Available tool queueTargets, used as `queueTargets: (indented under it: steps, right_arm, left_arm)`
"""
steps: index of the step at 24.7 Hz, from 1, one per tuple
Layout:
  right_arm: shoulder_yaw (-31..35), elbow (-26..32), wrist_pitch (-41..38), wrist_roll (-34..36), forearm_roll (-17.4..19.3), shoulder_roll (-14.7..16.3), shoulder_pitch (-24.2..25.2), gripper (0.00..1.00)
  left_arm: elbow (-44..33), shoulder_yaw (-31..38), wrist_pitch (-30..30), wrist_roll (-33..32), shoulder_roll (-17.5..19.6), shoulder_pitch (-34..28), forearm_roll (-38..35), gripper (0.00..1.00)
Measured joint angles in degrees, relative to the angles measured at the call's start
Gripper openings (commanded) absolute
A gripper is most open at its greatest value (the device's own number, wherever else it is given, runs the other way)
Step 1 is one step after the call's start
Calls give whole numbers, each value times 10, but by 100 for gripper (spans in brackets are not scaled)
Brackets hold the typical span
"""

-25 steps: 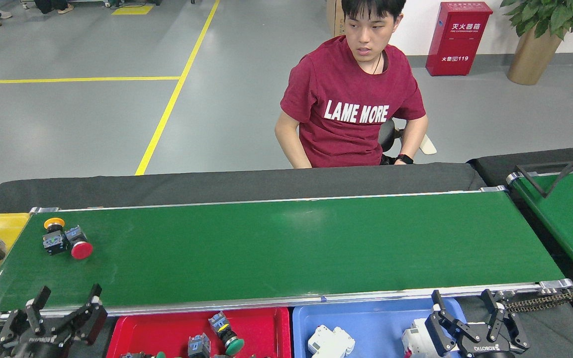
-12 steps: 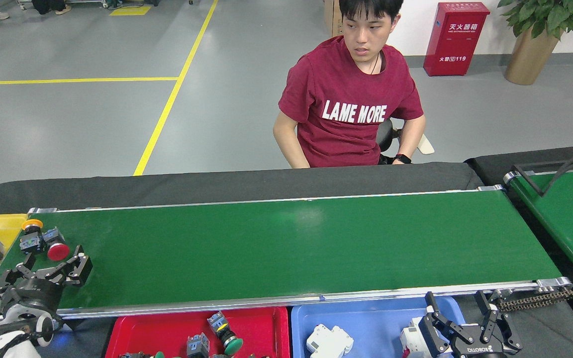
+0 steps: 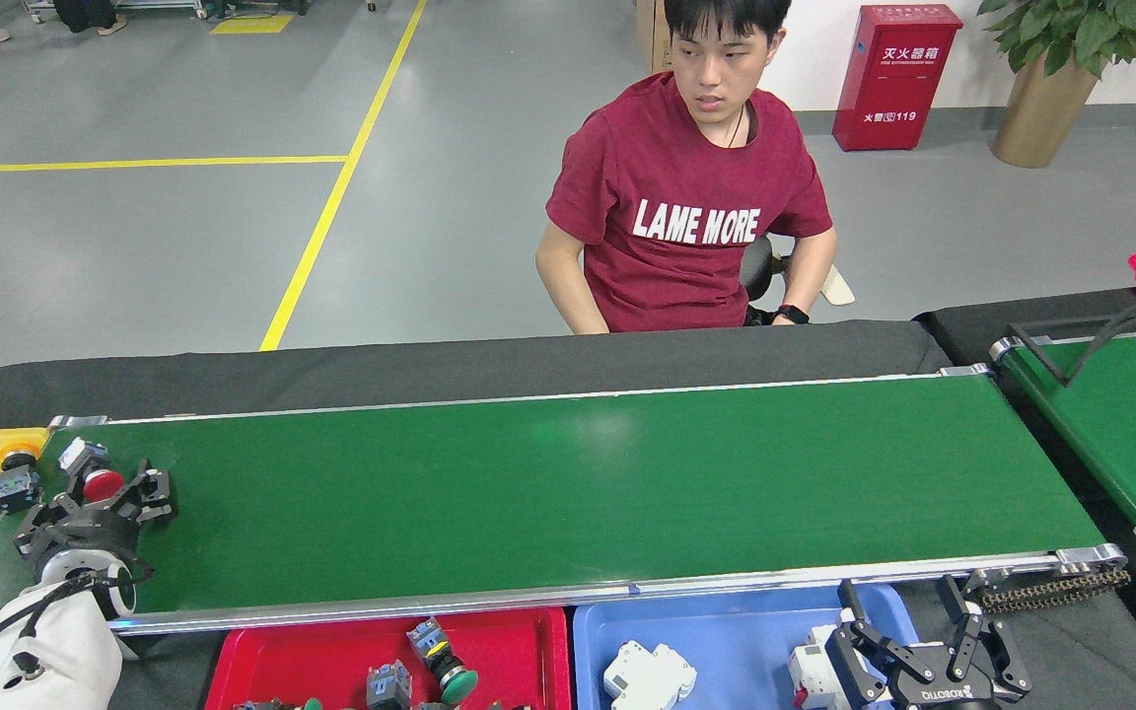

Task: Pick switch part from conveyor to tray

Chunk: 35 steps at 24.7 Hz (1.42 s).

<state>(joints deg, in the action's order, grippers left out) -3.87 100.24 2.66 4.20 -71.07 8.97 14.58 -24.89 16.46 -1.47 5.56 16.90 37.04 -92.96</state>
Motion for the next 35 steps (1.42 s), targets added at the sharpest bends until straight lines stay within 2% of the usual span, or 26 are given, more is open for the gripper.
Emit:
queueTargets:
  steps: [6,9,12,15,17,18,21,24,27,32,35]
  right_arm:
    - [-2,0,0,0,0,0,0,96]
    - [-2,0,0,0,0,0,0,96]
    - [-2,0,0,0,0,-2,0,96]
    - [-2,0,-1,0,-1,-19,0,96]
    - [-2,0,-1,1,-1,-26,0,97]
    - [-2,0,-1,1,-1,-27,0,97]
    - [-2,0,0,1,-1,-30,3,97]
    - [-2,0,0,1,-1,-30,6,97]
    - [1,0,0,1,-1,-30,6,98]
    - [9,1,1,2,-1,-30,10,98]
    - [12,2,1,0,-1,-30,11,98]
  left_arm:
    - [2,-2,5,16,2,0,0,9]
    - [-53,-4,-19,17,-1,-26,0,9]
    - [-220,-9,-98,20,-22,-127,13,10]
    - [-431,-12,-223,9,-38,-275,40,12]
    - [-556,-16,-313,3,-45,-372,57,19]
    - [-610,-22,-356,0,-52,-417,64,26]
    - [-707,-43,-411,-11,-83,-500,68,100]
    - [-746,-52,-428,-21,-127,-530,68,100]
    - [-751,-46,-432,-23,-135,-530,69,100]
    - [-752,45,-430,-24,-162,-529,73,100]
    - [-741,97,-343,-25,-171,-528,73,100]
